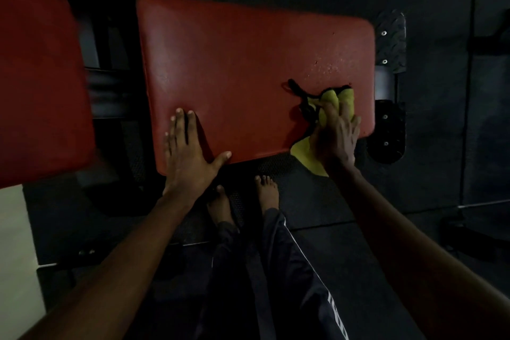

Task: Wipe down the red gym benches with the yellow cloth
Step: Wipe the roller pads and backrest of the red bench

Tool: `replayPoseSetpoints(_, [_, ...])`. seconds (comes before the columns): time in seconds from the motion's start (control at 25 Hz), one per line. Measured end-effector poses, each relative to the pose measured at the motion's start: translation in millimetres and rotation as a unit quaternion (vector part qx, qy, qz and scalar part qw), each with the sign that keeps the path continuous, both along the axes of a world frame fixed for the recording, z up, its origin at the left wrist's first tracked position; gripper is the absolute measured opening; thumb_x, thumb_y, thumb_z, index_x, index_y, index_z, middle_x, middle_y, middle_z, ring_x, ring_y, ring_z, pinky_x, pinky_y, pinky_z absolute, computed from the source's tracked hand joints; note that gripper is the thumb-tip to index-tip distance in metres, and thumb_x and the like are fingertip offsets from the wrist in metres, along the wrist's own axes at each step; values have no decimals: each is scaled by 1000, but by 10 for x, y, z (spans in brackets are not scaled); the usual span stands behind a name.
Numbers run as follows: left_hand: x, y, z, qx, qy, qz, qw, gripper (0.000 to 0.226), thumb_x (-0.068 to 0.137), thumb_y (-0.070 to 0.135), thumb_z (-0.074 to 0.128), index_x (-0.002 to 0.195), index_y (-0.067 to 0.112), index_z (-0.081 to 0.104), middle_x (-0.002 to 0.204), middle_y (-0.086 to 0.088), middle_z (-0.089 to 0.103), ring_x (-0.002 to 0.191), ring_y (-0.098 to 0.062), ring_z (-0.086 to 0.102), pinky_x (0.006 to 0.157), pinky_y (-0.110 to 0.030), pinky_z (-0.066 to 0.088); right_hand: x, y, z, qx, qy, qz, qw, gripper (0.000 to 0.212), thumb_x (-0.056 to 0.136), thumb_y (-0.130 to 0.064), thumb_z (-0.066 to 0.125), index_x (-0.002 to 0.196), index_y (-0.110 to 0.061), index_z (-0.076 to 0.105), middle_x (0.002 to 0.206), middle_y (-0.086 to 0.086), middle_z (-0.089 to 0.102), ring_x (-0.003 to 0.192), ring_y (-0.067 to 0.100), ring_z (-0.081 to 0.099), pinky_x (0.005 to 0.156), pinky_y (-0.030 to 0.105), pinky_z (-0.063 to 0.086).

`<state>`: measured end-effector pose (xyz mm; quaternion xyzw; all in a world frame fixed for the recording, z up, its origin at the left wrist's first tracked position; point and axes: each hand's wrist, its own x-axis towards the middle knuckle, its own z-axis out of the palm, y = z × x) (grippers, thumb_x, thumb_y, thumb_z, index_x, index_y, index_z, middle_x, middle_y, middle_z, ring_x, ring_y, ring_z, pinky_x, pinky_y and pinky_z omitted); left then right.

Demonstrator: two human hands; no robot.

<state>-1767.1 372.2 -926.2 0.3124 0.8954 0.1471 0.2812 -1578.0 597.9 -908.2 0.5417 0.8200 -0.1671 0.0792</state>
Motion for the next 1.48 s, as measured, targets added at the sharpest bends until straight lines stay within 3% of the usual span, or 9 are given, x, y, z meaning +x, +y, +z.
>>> replayPoseSetpoints(0.12, [-84, 58, -52, 28, 8, -15, 999, 108, 87, 65, 63, 161, 8, 8, 169, -12, -3, 156, -23, -5, 125, -41, -3, -282, 288, 2, 8, -2, 32, 999, 54, 89, -18, 44, 143, -22, 44, 145, 18, 37, 109, 42, 42, 95, 56, 40])
replayPoseSetpoints(0.32, [-594, 561, -189, 66, 44, -28, 996, 99, 91, 69, 46, 160, 8, 12, 169, -12, 5, 156, -24, 1, 124, -41, -1, -370, 547, 42, -42, 28, 311, 949, 84, 91, -51, 59, 160, -21, 20, 146, 22, 39, 119, 46, 48, 94, 54, 46])
replayPoseSetpoints(0.48, [-772, 815, -332, 74, 92, -39, 992, 96, 93, 64, 51, 160, 8, 13, 168, -12, 11, 155, -26, 7, 125, -43, 2, -150, 402, 6, -54, 62, 162, 983, 79, 94, -52, 61, 158, -24, 25, 160, 14, 27, 140, 42, 36, 105, 58, 43])
replayPoseSetpoints(0.68, [-718, 778, -435, 91, 151, -27, 984, 95, 90, 65, 52, 158, 7, 22, 166, -11, 21, 154, -25, 16, 126, -42, 7, -476, 104, -209, 40, 83, 73, 993, 45, 98, -46, 58, 139, -29, 56, 154, -1, 44, 138, 36, 44, 103, 50, 47])
replayPoseSetpoints(0.96, [-704, 780, -469, 104, 182, -24, 977, 93, 90, 63, 53, 157, 5, 26, 164, -12, 25, 154, -24, 18, 126, -41, 7, -1010, 509, -272, 30, 108, 328, 938, 42, 98, -44, 52, 136, -28, 60, 153, -4, 46, 131, 31, 50, 93, 46, 50])
replayPoseSetpoints(1.04, [-718, 791, -465, 102, 182, -21, 978, 93, 90, 64, 53, 157, 5, 27, 164, -12, 26, 154, -25, 19, 126, -40, 7, -1120, 775, -256, 34, 119, 315, 941, 44, 98, -47, 53, 138, -29, 57, 152, -2, 46, 124, 30, 56, 92, 46, 50])
replayPoseSetpoints(1.2, [-696, 813, -433, 104, 177, -15, 978, 94, 87, 64, 58, 156, 8, 30, 164, -12, 27, 153, -25, 20, 126, -40, 6, -1461, 747, -243, 33, 122, 116, 985, 49, 96, -53, 50, 140, -32, 53, 151, -4, 44, 124, 25, 56, 98, 44, 49])
replayPoseSetpoints(1.4, [-743, 908, -330, 27, 160, 145, 976, 102, 82, 80, 50, 159, 19, 23, 168, -4, 17, 155, -26, 8, 121, -55, 3, -1846, 679, -250, 31, 118, 301, 946, 50, 96, -49, 50, 141, -28, 53, 151, 1, 46, 129, 31, 51, 99, 47, 48])
replayPoseSetpoints(1.48, [-699, 973, -338, 0, 180, 146, 973, 106, 82, 82, 46, 160, 16, 19, 168, -6, 14, 156, -28, 6, 123, -57, 5, -1961, 854, -248, 37, 113, 290, 950, 49, 95, -51, 50, 139, -30, 55, 149, 0, 48, 124, 27, 55, 97, 44, 49])
